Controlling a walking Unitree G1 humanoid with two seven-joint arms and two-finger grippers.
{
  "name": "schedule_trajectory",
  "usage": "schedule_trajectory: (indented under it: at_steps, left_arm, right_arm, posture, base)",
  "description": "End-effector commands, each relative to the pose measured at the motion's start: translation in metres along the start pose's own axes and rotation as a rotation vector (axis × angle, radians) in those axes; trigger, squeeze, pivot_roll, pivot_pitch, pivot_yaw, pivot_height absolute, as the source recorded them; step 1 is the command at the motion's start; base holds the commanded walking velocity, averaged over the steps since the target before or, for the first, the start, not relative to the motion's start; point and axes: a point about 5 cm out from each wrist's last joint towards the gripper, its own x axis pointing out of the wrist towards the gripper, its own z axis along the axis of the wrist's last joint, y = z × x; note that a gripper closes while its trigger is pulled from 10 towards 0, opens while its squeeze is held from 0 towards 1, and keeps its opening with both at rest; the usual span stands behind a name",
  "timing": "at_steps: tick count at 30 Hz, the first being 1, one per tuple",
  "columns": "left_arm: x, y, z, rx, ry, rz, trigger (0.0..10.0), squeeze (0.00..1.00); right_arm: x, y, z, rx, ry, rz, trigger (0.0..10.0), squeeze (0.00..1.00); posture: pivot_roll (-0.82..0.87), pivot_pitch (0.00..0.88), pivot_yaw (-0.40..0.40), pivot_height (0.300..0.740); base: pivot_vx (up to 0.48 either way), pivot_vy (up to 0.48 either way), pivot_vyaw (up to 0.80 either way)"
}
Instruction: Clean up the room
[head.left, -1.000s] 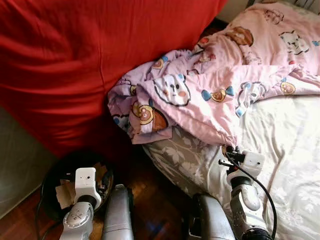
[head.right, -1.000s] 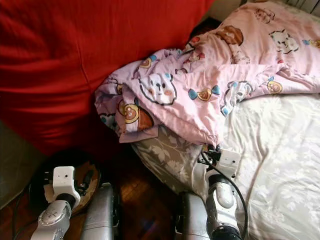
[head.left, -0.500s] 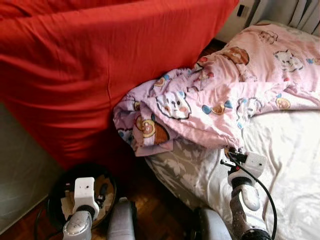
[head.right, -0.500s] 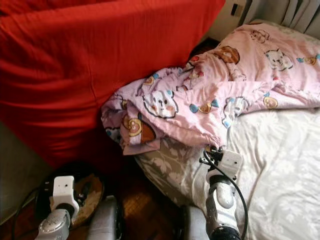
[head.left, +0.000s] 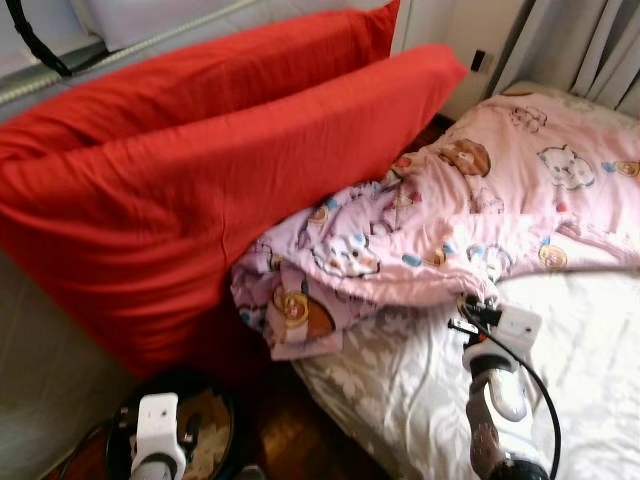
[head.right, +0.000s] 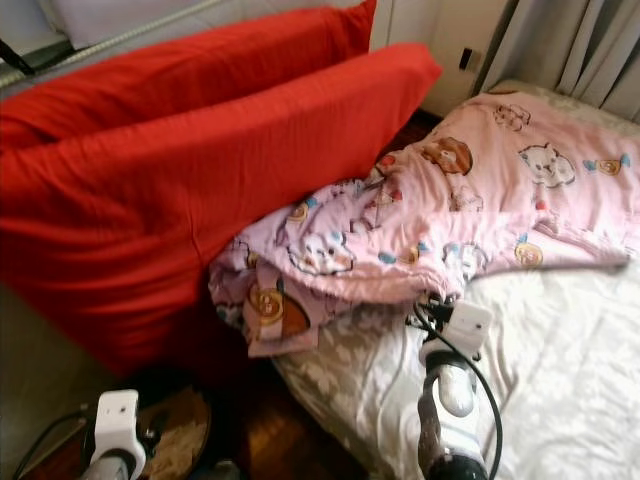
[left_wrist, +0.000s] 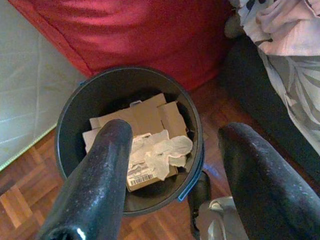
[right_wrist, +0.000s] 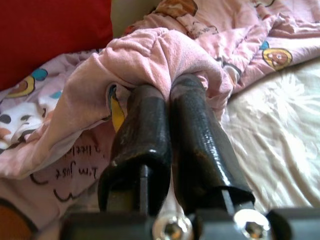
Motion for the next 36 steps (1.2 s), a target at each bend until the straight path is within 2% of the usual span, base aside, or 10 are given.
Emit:
schedule_trajectory:
  at_steps: [1,10,19,36]
  left_arm:
    - [-0.006,0.004,-0.016,0.003,0.058,0.015,10.0,0.00]
    - [-0.010,0.004,-0.027,-0.022,0.119,0.009,10.0,0.00]
    - [-0.011,0.004,-0.029,-0.049,0.118,0.010,10.0,0.00]
    - [-0.014,0.004,-0.034,-0.041,0.133,-0.003,10.0,0.00]
  right_arm:
    - [0.000,-0.004,0.004,-0.006,-0.017,-0.012,10.0,0.00]
    - [0.002,-0.003,0.003,-0.018,-0.008,-0.017,10.0,0.00]
    - [0.001,-0.005,0.003,-0.027,0.001,-0.040,10.0,0.00]
    - [0.001,-0.005,0.004,-0.032,-0.007,-0.059,10.0,0.00]
  posture:
    - [0.06,0.102,-0.012,0.740]
    - [0.06,0.124,-0.012,0.740]
    - [0.07,0.150,-0.010,0.740]
    - [0.07,0.169,-0.002,0.740]
  base:
    - [0.000,0.000,0.00]
    - [0.000,0.000,0.00]
    - [0.000,0.000,0.00]
    - [0.000,0.000,0.00]
